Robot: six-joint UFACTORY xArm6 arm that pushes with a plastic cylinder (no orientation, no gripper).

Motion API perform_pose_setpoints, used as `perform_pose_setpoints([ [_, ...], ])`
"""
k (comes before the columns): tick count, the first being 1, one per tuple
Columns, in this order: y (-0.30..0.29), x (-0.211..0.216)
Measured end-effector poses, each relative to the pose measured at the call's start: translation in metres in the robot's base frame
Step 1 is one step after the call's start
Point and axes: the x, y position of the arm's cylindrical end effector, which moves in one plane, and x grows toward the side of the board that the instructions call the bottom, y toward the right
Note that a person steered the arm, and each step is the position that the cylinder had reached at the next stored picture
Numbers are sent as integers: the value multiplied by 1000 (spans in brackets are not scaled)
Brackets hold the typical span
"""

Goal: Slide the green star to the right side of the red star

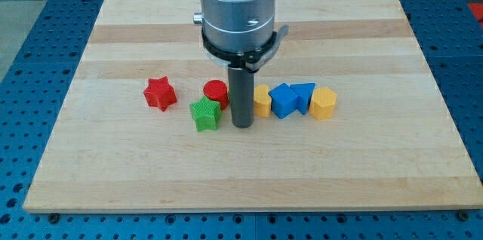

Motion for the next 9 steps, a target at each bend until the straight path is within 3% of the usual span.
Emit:
perform_pose_setpoints([
  [3,-74,7],
  [7,-109,28],
  [9,-120,7],
])
